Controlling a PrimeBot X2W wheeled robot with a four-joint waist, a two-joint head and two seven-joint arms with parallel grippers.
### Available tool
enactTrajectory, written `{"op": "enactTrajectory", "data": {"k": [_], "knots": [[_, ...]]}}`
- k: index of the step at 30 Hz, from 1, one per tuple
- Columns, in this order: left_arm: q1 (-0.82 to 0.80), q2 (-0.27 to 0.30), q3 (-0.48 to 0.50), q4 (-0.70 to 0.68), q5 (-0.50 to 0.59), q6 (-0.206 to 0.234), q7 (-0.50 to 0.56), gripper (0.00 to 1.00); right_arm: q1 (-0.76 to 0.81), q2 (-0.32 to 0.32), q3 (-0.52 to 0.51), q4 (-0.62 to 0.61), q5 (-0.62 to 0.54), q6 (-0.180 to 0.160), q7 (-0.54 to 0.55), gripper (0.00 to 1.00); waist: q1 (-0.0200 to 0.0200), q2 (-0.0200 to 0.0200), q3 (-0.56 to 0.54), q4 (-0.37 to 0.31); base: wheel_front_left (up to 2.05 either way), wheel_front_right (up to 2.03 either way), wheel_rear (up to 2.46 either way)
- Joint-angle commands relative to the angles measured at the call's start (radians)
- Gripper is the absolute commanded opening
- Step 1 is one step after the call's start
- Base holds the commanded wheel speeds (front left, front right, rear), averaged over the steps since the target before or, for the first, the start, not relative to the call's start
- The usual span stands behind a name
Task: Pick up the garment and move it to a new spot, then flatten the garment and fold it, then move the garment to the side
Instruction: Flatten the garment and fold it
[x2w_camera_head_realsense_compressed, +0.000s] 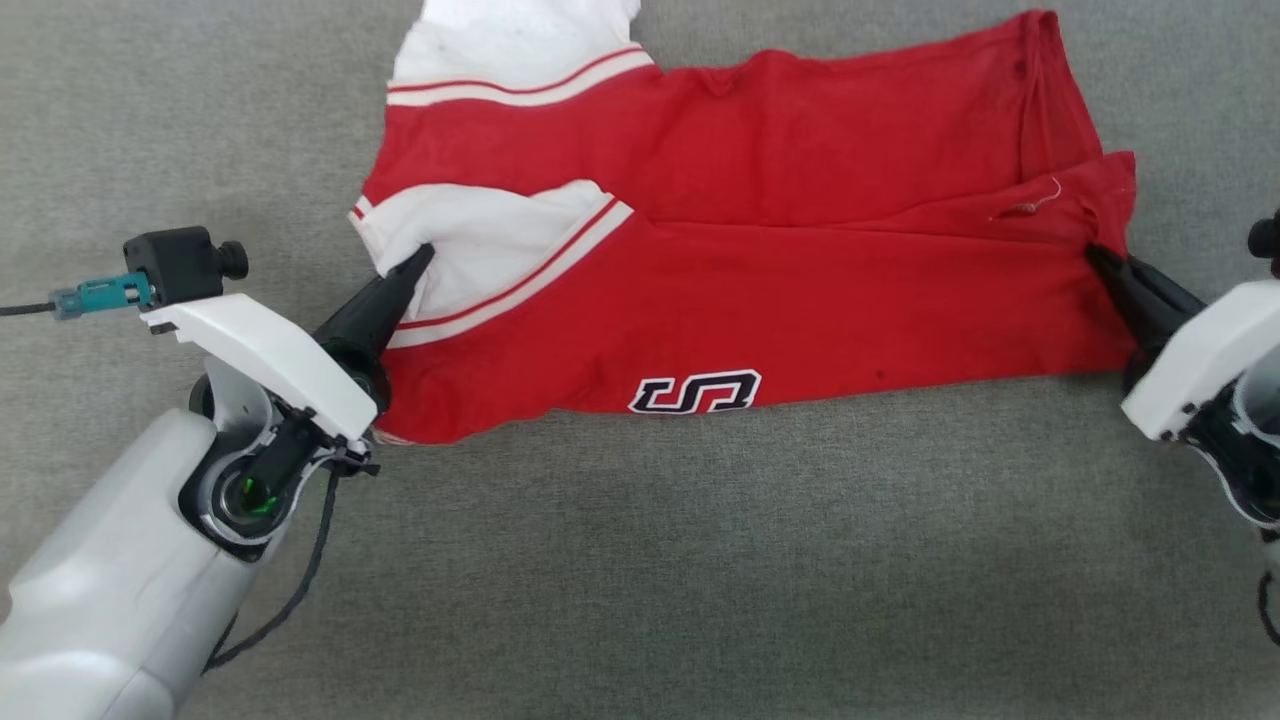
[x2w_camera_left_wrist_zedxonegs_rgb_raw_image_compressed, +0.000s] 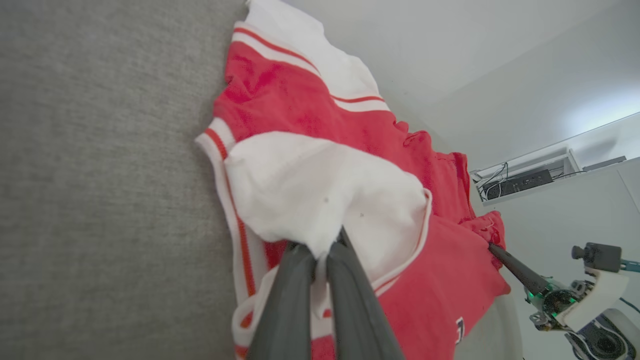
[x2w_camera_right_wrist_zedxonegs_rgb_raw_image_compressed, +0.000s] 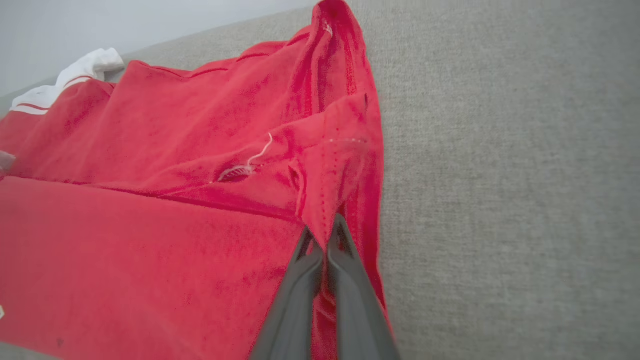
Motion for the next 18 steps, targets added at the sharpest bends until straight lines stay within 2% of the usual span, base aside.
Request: {"op": "enactTrajectory", "data": {"k": [1, 2, 3, 4, 5, 6, 7, 8, 9, 10, 15, 18], "knots": [[-0.019, -0.002, -0.008, 0.041, 0.016, 0.003, 0.0, 0.0, -0.02, 0.01, 0.014, 0.016, 0.001, 0.0, -0.017, 0.0, 0.0, 0.0, 0.016, -0.009, 0.0, 0.0, 0.0], [-0.026, -0.004, -0.015, 0.069, 0.022, 0.003, -0.001, 0.0, -0.028, 0.009, 0.024, 0.027, 0.001, 0.0, -0.023, 0.0, 0.0, 0.0, 0.018, -0.009, 0.0, 0.0, 0.0], [-0.033, -0.006, -0.025, 0.088, 0.029, 0.003, -0.005, 0.11, -0.035, 0.007, 0.033, 0.038, -0.002, 0.0, -0.031, 0.04, 0.0, 0.0, 0.02, -0.01, 0.0, 0.0, 0.0], [-0.036, -0.009, -0.032, 0.104, 0.031, 0.003, -0.009, 0.23, -0.042, 0.004, 0.044, 0.047, -0.006, 0.0, -0.041, 0.18, 0.0, 0.0, 0.02, -0.01, 0.0, 0.0, 0.0], [-0.042, -0.006, -0.042, 0.114, 0.042, 0.003, -0.013, 0.28, -0.048, 0.004, 0.054, 0.054, -0.008, 0.0, -0.052, 0.25, 0.0, 0.0, 0.018, -0.01, 0.0, 0.0, 0.0], [-0.049, -0.002, -0.052, 0.12, 0.053, 0.003, -0.018, 0.35, -0.054, 0.003, 0.061, 0.062, -0.008, 0.0, -0.065, 0.25, 0.0, 0.0, 0.013, -0.01, 0.0, 0.0, 0.0], [-0.057, 0.007, -0.065, 0.127, 0.073, 0.003, -0.023, 0.56, -0.058, 0.001, 0.069, 0.068, -0.007, 0.0, -0.075, 1.0, 0.0, 0.0, 0.007, -0.009, 0.0, 0.0, 0.0], [-0.065, 0.015, -0.079, 0.128, 0.091, 0.003, -0.029, 0.91, -0.06, 0.0, 0.077, 0.072, -0.006, 0.0, -0.086, 1.0, 0.0, 0.0, -0.001, -0.008, 0.0, 0.0, 0.0], [-0.065, 0.015, -0.079, 0.128, 0.091, 0.003, -0.029, 0.91, -0.06, 0.0, 0.077, 0.072, -0.006, 0.0, -0.086, 1.0, 0.0, 0.0, -0.001, -0.008, 0.0, 0.0, 0.0], [-0.072, 0.023, -0.092, 0.125, 0.1, 0.003, -0.036, 1.0, -0.061, -0.002, 0.086, 0.076, -0.005, 0.0, -0.095, 1.0, 0.0, 0.0, -0.01, -0.007, 0.0, 0.0, 0.0], [-0.101, 0.087, -0.15, 0.088, 0.167, 0.002, -0.044, 1.0, -0.03, -0.02, 0.101, 0.081, 0.004, 0.0, -0.146, 1.0, 0.0, 0.0, -0.067, 0.005, 0.0, 0.0, 0.0], [-0.101, 0.136, -0.192, 0.043, 0.19, 0.002, 0.003, 1.0, -0.009, -0.025, 0.101, 0.074, 0.005, 0.0, -0.172, 1.0, 0.0, 0.0, -0.099, 0.006, 0.0, 0.0, 0.0]]}}
